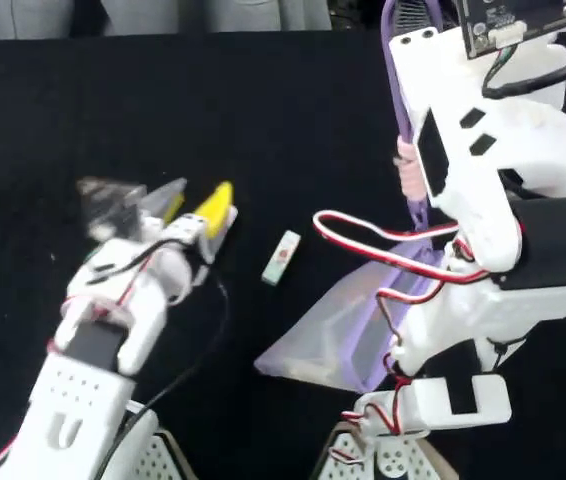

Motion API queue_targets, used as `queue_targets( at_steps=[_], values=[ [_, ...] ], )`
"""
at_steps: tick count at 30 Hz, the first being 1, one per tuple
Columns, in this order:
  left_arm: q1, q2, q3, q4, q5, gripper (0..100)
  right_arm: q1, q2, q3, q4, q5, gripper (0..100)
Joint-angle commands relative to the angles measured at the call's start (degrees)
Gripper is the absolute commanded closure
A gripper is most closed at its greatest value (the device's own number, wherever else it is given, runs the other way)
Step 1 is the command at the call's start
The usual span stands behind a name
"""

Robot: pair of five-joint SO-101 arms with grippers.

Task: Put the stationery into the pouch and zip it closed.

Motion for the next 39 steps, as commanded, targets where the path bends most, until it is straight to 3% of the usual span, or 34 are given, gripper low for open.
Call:
queue_targets(
  at_steps=[1, 9, 17, 32, 39],
  values=[
    [5.5, 17.5, -8.1, -1.4, -0.2, 80, 0.7, -0.3, -0.2, 0.3, 0.8, 98.7],
    [12.8, 43.9, -19.6, -1.5, -0.1, 80, 0.7, -0.3, -0.2, 0.4, 0.9, 98.7],
    [13.0, 61.2, -29.4, -1.4, -0.4, 80, 0.7, -0.3, -0.2, 0.4, 0.9, 98.7],
    [15.7, 78.2, -42.8, 4.3, -0.1, 80, 0.7, -2.6, -0.2, 1.9, 0.9, 98.7],
    [15.5, 83.2, -49.5, 9.9, -0.4, 97, 0.7, -3.9, 0.2, 2.0, 0.7, 98.7]
  ],
)
